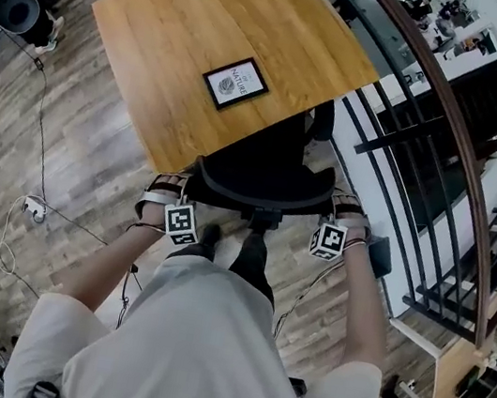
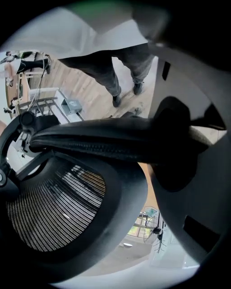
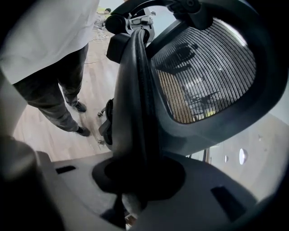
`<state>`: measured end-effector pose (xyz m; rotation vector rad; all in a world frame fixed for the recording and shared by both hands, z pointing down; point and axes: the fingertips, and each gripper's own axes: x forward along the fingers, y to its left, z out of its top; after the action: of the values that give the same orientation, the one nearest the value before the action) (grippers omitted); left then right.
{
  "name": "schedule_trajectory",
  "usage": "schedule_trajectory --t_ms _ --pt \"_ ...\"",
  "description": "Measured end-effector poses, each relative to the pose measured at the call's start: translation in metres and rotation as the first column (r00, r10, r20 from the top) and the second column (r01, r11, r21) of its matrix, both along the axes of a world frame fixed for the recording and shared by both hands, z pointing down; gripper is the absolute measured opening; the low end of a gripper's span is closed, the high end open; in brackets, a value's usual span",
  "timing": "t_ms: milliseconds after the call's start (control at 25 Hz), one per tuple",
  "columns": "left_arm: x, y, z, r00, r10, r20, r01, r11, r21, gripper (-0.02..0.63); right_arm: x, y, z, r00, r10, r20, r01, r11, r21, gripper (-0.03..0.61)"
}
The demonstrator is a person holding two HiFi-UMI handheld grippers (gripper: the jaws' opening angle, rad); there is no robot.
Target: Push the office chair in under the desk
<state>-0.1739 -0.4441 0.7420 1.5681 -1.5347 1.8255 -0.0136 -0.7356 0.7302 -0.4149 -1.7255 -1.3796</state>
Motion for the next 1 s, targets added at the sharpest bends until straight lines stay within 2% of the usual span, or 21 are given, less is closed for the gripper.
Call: schedule_trajectory --t_ms 440,1000 --pt "-0.006 -0.031 -0.001 0.992 -0.121 -0.024 0.120 0.992 -0.027 0.083 -0.050 -0.051 -0.003 0.990 -0.142 0.001 0.142 0.990 -0.006 0.078" --pt "-0.011 -0.069 -0.005 0.960 -0.280 -0.027 0.279 0.960 -0.026 0.083 -0.108 -0.104 -0.008 0.954 -0.301 -0.001 0.301 0.954 0.003 0.078"
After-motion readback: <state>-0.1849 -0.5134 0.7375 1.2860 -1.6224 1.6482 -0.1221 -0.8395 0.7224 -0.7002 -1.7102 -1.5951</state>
